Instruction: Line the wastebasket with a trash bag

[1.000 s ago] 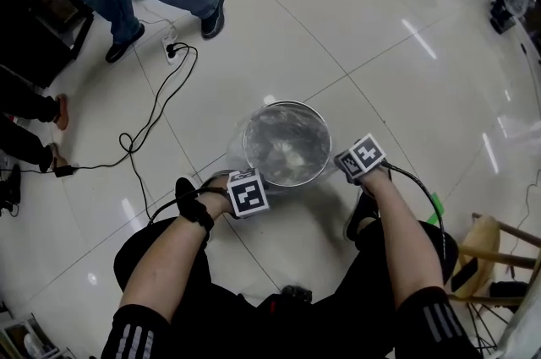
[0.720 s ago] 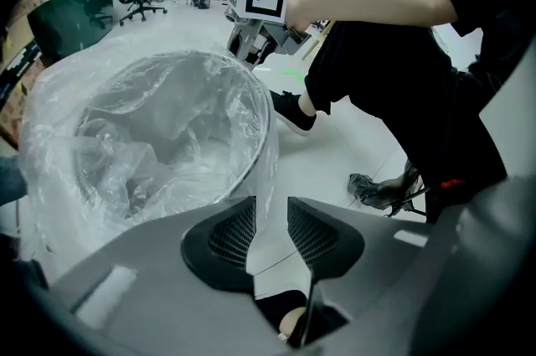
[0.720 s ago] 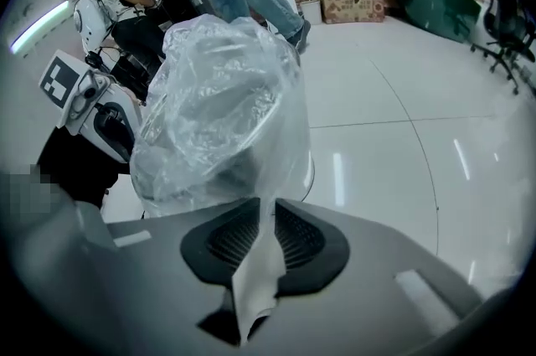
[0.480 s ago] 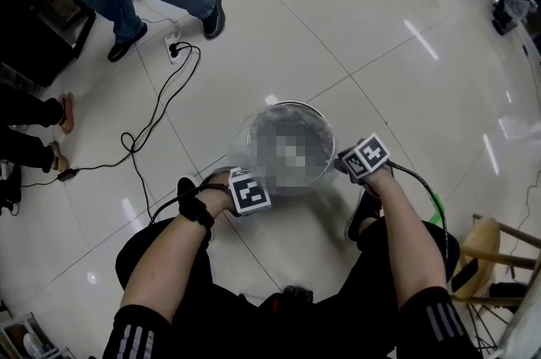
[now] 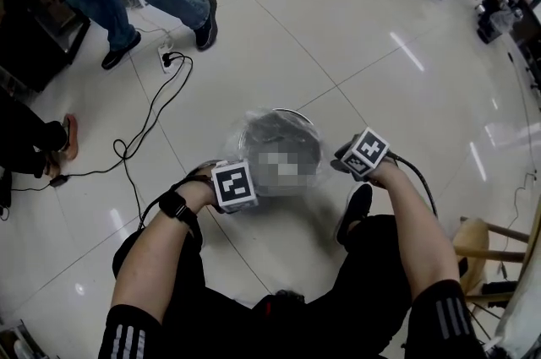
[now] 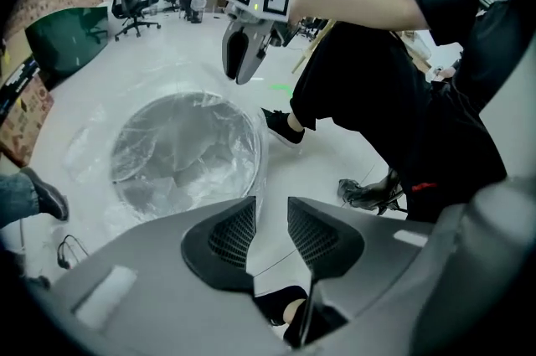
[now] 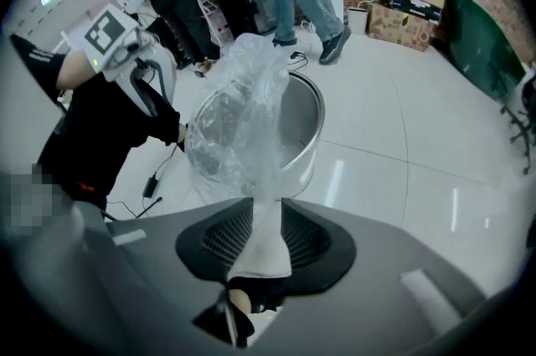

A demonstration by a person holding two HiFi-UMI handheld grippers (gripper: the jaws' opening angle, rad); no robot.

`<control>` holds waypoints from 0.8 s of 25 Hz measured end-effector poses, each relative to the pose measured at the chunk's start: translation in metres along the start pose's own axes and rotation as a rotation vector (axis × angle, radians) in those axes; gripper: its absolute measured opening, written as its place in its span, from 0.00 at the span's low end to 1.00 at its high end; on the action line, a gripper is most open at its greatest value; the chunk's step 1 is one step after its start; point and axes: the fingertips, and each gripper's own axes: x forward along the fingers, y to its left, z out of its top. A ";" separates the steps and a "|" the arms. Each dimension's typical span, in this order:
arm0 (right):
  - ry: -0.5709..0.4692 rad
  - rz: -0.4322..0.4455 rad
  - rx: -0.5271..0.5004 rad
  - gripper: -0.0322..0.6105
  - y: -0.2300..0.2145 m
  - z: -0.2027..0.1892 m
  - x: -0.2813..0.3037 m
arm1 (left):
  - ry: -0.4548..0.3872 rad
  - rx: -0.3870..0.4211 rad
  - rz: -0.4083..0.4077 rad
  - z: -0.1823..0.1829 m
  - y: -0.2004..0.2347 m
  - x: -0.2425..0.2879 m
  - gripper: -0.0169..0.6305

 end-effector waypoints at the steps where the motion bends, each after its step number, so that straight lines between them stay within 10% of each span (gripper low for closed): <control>1: 0.015 -0.028 -0.015 0.23 -0.007 -0.003 0.004 | -0.013 -0.003 0.009 0.001 0.003 -0.011 0.20; 11: -0.015 -0.061 0.047 0.23 -0.045 0.008 0.038 | -0.325 -0.272 0.424 0.005 0.148 -0.112 0.20; 15: -0.019 -0.074 0.020 0.22 -0.047 0.024 0.037 | -0.470 -0.390 0.403 0.012 0.182 -0.118 0.21; 20: -0.041 -0.072 0.021 0.22 -0.053 0.028 0.034 | -0.451 -0.402 0.343 0.018 0.203 -0.091 0.26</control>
